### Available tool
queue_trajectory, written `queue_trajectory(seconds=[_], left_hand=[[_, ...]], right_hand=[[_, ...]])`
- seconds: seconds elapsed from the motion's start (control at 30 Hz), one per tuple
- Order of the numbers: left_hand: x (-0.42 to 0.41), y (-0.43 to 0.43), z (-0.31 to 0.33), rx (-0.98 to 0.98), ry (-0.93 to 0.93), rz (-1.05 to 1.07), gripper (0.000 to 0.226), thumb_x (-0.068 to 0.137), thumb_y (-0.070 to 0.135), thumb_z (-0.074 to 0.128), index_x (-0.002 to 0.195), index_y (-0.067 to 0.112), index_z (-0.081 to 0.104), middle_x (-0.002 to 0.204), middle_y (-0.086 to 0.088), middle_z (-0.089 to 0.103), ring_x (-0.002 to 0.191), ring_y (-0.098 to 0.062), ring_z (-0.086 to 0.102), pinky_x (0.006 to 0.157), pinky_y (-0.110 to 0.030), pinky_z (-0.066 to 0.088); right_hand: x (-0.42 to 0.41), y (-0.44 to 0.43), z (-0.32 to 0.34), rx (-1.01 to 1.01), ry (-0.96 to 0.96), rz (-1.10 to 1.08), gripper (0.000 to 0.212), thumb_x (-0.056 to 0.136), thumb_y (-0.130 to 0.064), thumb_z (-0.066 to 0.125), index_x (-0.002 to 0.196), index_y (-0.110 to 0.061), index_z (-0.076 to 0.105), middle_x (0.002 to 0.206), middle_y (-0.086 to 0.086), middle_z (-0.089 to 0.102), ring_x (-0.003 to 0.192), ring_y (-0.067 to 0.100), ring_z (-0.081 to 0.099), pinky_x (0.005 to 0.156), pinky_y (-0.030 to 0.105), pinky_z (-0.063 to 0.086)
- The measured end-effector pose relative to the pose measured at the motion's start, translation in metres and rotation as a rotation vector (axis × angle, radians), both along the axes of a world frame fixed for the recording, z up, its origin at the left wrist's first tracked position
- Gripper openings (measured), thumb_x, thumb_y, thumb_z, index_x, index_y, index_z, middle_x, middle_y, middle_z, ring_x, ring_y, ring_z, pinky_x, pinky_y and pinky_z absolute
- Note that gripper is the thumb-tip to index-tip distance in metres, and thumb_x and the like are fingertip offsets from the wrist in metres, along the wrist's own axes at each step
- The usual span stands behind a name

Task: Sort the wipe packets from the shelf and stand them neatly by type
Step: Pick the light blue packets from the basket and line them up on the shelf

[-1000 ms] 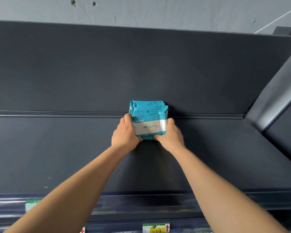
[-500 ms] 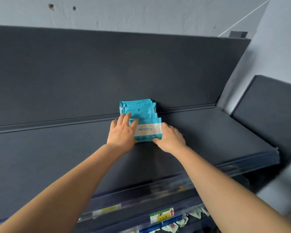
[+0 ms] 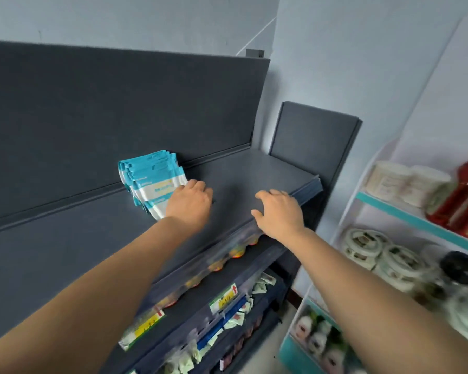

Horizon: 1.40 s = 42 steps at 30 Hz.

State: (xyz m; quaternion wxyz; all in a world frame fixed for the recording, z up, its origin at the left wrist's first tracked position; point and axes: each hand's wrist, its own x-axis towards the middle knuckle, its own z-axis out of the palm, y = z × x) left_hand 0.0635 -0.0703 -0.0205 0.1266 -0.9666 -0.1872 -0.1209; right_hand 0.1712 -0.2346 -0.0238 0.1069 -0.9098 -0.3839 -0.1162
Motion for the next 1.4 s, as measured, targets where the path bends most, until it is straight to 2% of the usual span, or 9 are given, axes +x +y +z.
queue_trajectory(seconds=[0.2, 0.33, 0.43, 0.63, 0.77, 0.93, 1.17, 1.27, 1.4], left_hand=[[0.027, -0.081, -0.001, 0.038, 0.021, -0.228, 0.032, 0.09, 0.026, 0.054, 0.12, 0.015, 0.051, 0.122, -0.004, 0.052, 0.119, -0.024, 0.045, 0.092, -0.034, 0.04], [0.035, -0.147, -0.008, 0.006, 0.047, -0.345, 0.036, 0.091, 0.024, 0.051, 0.125, 0.015, 0.049, 0.129, -0.005, 0.049, 0.124, -0.024, 0.042, 0.097, -0.034, 0.038], [0.034, -0.201, -0.017, -0.035, 0.057, -0.424, 0.032, 0.09, 0.025, 0.055, 0.121, 0.015, 0.051, 0.126, -0.005, 0.051, 0.124, -0.024, 0.042, 0.098, -0.034, 0.038], [0.022, -0.312, -0.048, -0.057, 0.157, -0.532, 0.037, 0.089, 0.022, 0.055, 0.125, 0.014, 0.049, 0.126, -0.006, 0.051, 0.122, -0.026, 0.043, 0.097, -0.037, 0.041], [0.01, -0.375, -0.067, -0.072, 0.222, -0.633, 0.037, 0.092, 0.022, 0.054, 0.127, 0.014, 0.048, 0.126, -0.007, 0.051, 0.121, -0.026, 0.044, 0.093, -0.036, 0.041], [0.002, -0.44, -0.089, -0.088, 0.223, -0.774, 0.034, 0.087, 0.019, 0.061, 0.12, 0.014, 0.055, 0.119, -0.005, 0.057, 0.113, -0.023, 0.05, 0.087, -0.034, 0.045], [-0.012, -0.526, -0.125, -0.108, 0.312, -1.007, 0.025, 0.084, 0.013, 0.056, 0.109, 0.014, 0.058, 0.112, -0.005, 0.059, 0.108, -0.023, 0.051, 0.084, -0.034, 0.047], [-0.017, -0.546, -0.14, -0.109, 0.352, -1.05, 0.025, 0.085, 0.016, 0.056, 0.109, 0.016, 0.058, 0.11, -0.003, 0.058, 0.106, -0.022, 0.052, 0.081, -0.032, 0.045], [-0.022, -0.595, -0.171, -0.095, 0.445, -1.114, 0.027, 0.087, 0.02, 0.06, 0.114, 0.016, 0.059, 0.112, -0.004, 0.058, 0.108, -0.022, 0.051, 0.086, -0.034, 0.048]], right_hand=[[-0.007, -0.096, -0.003, -0.029, -0.014, -0.165, 0.042, 0.091, -0.038, 0.055, 0.129, -0.021, 0.052, 0.121, 0.005, 0.058, 0.117, 0.027, 0.05, 0.093, 0.038, 0.042], [-0.022, -0.174, -0.009, -0.047, 0.017, -0.276, 0.038, 0.088, -0.034, 0.06, 0.124, -0.02, 0.057, 0.117, 0.006, 0.059, 0.112, 0.029, 0.054, 0.09, 0.037, 0.045], [-0.038, -0.237, -0.015, -0.075, 0.038, -0.355, 0.037, 0.087, -0.033, 0.061, 0.122, -0.02, 0.059, 0.118, 0.006, 0.059, 0.112, 0.029, 0.055, 0.09, 0.036, 0.046], [-0.08, -0.36, -0.043, -0.166, 0.105, -0.519, 0.033, 0.088, -0.029, 0.057, 0.12, -0.019, 0.057, 0.113, 0.007, 0.059, 0.108, 0.028, 0.055, 0.086, 0.038, 0.046], [-0.111, -0.427, -0.063, -0.218, 0.174, -0.613, 0.036, 0.087, -0.026, 0.055, 0.122, -0.019, 0.054, 0.117, 0.008, 0.058, 0.112, 0.029, 0.053, 0.089, 0.038, 0.045], [-0.146, -0.49, -0.086, -0.234, 0.24, -0.756, 0.031, 0.086, -0.026, 0.057, 0.116, -0.018, 0.057, 0.113, 0.007, 0.059, 0.108, 0.028, 0.053, 0.087, 0.038, 0.043], [-0.192, -0.558, -0.123, -0.26, 0.388, -0.968, 0.033, 0.09, -0.024, 0.057, 0.123, -0.018, 0.056, 0.118, 0.006, 0.059, 0.112, 0.027, 0.052, 0.093, 0.039, 0.044], [-0.207, -0.577, -0.14, -0.255, 0.444, -1.005, 0.032, 0.09, -0.024, 0.056, 0.121, -0.018, 0.057, 0.115, 0.005, 0.06, 0.11, 0.026, 0.053, 0.088, 0.038, 0.048], [-0.226, -0.62, -0.167, -0.25, 0.529, -1.065, 0.03, 0.089, -0.026, 0.057, 0.118, -0.02, 0.058, 0.115, 0.003, 0.062, 0.106, 0.025, 0.056, 0.083, 0.035, 0.051]])
